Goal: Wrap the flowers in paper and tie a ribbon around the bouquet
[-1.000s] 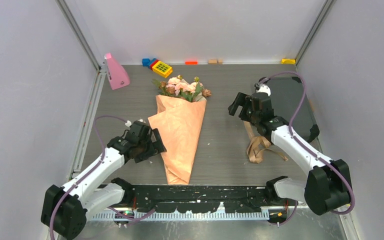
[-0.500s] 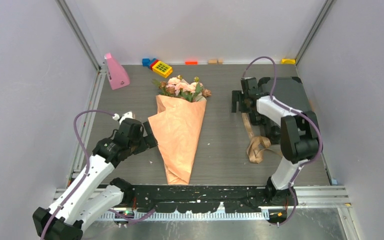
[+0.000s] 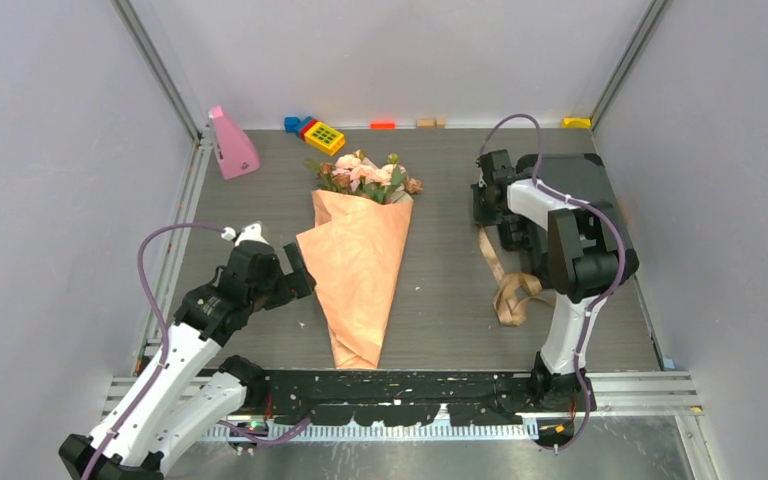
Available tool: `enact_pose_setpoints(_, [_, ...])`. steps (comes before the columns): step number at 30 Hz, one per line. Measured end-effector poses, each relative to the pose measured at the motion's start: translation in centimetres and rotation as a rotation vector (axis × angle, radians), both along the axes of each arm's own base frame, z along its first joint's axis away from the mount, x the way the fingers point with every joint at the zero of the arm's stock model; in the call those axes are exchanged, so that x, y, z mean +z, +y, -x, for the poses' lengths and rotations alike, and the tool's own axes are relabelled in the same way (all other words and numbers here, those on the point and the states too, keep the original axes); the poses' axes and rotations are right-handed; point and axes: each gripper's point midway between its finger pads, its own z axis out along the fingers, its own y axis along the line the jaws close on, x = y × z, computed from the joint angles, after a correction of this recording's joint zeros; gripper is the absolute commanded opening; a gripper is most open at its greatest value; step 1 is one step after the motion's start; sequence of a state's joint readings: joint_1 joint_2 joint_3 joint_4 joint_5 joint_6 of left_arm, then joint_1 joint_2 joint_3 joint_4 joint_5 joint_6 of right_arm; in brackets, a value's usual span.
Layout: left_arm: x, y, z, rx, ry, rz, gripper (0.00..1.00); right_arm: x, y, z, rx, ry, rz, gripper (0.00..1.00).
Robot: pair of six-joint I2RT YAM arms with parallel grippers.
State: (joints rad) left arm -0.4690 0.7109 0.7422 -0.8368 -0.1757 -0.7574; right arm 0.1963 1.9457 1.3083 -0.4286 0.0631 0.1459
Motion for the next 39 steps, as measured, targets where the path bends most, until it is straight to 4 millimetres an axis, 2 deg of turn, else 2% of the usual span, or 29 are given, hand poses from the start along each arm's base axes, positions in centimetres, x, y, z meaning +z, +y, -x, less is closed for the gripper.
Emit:
enact_pose_setpoints(4, [0.3, -0.7, -0.1, -0.031, -0.01, 0.027, 1.0, 1.0, 1.0, 1.3, 0.019, 0.0, -0.068, 0.01])
enact_pose_setpoints(7, [0.8, -1.8, -0.3, -0.075, -0.026, 0.065, 1.0, 4.0, 2.9, 2.8, 0.038, -0.047, -0.197, 0.01])
enact_pose_setpoints(10, [2.0, -3.7, -0.5, -0.163, -0.061, 0.137, 1.0, 9.5, 5.8, 4.0, 0.091, -0.162, -0.37, 0.01])
enact_pose_setpoints(13, [4.1, -6.6, -0.7, -0.29, -0.121, 0.251, 1.0, 16.9, 10.7, 6.0, 0.232, -0.311, -0.538, 0.01])
enact_pose_setpoints(14, [4.9, -7.7, -0.9, -0.336, -0.145, 0.295, 1.0, 18.7, 12.2, 6.8, 0.284, -0.348, -0.576, 0.01])
enact_pose_setpoints(17, [7.1, -10.7, -1.0, -0.471, -0.204, 0.413, 1.0, 24.0, 17.7, 11.0, 0.468, -0.433, -0.691, 0.01])
enact_pose_setpoints(19, [8.4, -12.1, -1.1, -0.538, -0.23, 0.479, 1.0, 26.2, 20.8, 13.6, 0.561, -0.447, -0.754, 0.01])
enact_pose_setpoints(23, [10.6, -14.0, -1.1, -0.644, -0.3, 0.567, 0.98, 28.3, 24.1, 15.9, 0.612, -0.443, -0.834, 0.01])
enact_pose_setpoints(28, [12.1, -15.2, -1.5, -0.705, -0.373, 0.601, 0.91, 29.4, 26.4, 16.4, 0.588, -0.421, -0.891, 0.01])
enact_pose_setpoints(32, [11.9, -16.5, -2.0, -0.745, -0.38, 0.613, 0.83, 29.7, 28.0, 16.3, 0.565, -0.397, -0.919, 0.01])
enact_pose_setpoints(39, [9.7, -17.5, -3.7, -0.725, -0.343, 0.572, 0.52, 29.4, 30.3, 17.3, 0.577, -0.347, -0.944, 0.01])
